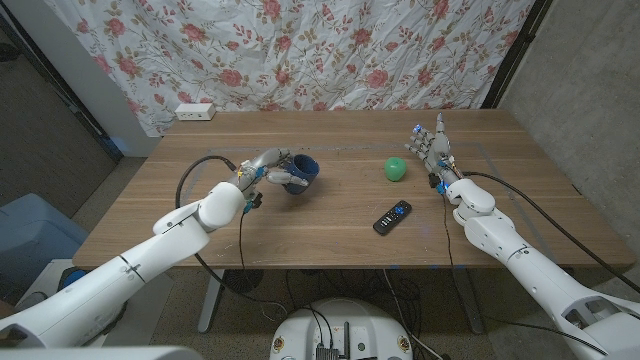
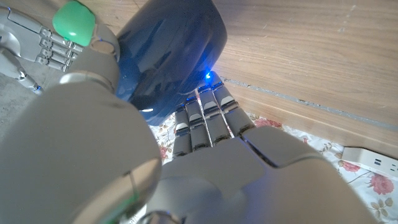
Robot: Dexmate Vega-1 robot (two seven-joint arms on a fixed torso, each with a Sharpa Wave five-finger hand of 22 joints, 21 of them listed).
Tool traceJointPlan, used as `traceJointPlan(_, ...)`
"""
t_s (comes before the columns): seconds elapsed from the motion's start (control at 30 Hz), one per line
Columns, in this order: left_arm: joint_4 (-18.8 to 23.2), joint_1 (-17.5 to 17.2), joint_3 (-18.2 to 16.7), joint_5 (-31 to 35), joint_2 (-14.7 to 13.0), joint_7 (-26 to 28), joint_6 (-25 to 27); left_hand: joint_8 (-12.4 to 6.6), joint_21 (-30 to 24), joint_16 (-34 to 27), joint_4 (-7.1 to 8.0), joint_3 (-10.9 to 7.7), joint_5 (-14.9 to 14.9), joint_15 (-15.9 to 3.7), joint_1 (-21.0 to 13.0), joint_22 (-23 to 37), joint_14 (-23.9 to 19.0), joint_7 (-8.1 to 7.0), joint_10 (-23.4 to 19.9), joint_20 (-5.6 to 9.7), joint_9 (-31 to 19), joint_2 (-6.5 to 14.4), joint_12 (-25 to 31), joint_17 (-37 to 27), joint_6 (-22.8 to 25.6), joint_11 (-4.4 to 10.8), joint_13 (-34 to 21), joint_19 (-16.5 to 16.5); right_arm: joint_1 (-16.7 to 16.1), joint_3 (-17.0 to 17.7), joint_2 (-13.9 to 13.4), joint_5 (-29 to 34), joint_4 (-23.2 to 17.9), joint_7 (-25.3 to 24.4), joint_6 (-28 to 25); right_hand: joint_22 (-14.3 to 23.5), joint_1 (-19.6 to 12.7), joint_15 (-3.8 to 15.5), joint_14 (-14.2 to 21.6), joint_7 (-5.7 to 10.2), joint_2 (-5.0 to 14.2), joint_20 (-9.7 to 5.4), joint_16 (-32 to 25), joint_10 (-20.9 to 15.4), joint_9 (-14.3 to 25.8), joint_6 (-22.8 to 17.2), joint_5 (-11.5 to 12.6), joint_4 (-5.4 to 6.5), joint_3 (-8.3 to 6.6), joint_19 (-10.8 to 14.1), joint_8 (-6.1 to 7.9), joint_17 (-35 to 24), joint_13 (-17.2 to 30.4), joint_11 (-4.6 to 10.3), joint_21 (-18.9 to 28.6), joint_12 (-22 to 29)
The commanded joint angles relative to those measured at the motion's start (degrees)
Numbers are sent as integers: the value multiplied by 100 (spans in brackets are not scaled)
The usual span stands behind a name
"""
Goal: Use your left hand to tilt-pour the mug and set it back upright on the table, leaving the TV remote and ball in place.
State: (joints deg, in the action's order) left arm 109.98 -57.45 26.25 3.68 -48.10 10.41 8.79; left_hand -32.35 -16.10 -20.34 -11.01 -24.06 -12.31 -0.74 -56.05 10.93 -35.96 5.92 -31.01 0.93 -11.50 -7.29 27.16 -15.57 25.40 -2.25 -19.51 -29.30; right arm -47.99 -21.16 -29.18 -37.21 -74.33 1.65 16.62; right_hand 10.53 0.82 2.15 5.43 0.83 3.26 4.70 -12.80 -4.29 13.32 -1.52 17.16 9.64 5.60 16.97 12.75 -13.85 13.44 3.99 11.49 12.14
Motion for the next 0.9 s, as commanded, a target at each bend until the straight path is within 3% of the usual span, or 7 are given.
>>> traceJointPlan(0.03,-219,-109,56,-438,249,141,-379,-1368,9,35,164,-148,-45,-841,579,-7,-227,-459,-902,-9,-29,1294,-11,-11,674,860,-1246,5,0,-1,1,1,3,0,2,9,-29,29,42,6,316,4,-47,-16,13,-41,38,23,26,14,1,-18,14,23,51,7)
traceJointPlan(0.9,-898,-76,322,-1201,892,76,-1214,-1211,143,286,209,-207,-10,-742,849,-14,106,-452,-628,32,9,1362,-243,57,432,779,-1184,278,0,0,-3,0,-1,0,-2,9,-29,20,46,13,320,5,-48,-19,13,-44,40,24,33,11,3,-17,14,20,49,8)
